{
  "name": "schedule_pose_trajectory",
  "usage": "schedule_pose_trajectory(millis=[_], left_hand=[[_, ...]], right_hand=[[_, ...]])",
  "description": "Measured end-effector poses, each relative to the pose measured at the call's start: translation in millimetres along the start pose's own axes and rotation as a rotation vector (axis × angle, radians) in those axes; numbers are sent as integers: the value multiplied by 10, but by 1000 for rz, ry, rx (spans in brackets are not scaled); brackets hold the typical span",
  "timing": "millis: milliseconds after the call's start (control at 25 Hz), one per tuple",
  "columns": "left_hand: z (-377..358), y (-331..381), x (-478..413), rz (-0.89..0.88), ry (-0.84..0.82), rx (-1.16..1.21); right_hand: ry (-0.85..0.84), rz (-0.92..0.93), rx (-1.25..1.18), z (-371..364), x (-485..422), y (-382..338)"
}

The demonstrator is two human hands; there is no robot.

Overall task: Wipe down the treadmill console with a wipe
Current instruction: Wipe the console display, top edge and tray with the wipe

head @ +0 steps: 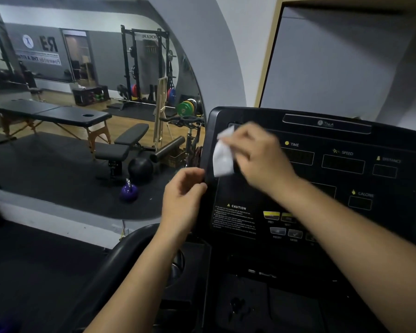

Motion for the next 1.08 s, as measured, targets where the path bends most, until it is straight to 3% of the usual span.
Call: schedule_pose_trajectory(millis=[80, 160, 240, 360, 520, 680, 760, 960, 1080], left_hand=[[-69, -31, -69, -128, 30, -395], [-153, -143, -92, -143, -1, -506], [-157, -260, -97, -138, 10, -475], [-84, -400, -138, -78, 18, -420], [-64, -547, -186, 29, -41, -285], [-44, -603, -202, 35, -41, -198], [-32, -647, -201, 38, -35, -170], [-4, -677, -207, -7, -37, -183], [-1, -646, -199, -18, -35, -190]], right_hand=[[49, -18, 223, 39, -382, 196], [-55, 19, 504, -119, -540, 321], [-130, 64, 627, -266, -430, 323], [-79, 192, 601, -433, -26, 105], [-140, 415, 677, -576, 137, -21], [-125, 113, 770, -296, -513, 385], [-153, 71, 762, -339, -540, 384], [-347, 375, 817, -747, 218, -72], [-387, 465, 921, -788, 232, -69]])
Point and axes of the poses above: each hand's wrist, its own x-axis away from the middle knuckle, its own z-axis out of the back of the hand, y = z × x, the point moved 6 cm from there along -x, towards the middle knuckle, and after that the axes turned 11 degrees about x, right-handed, at the moved point
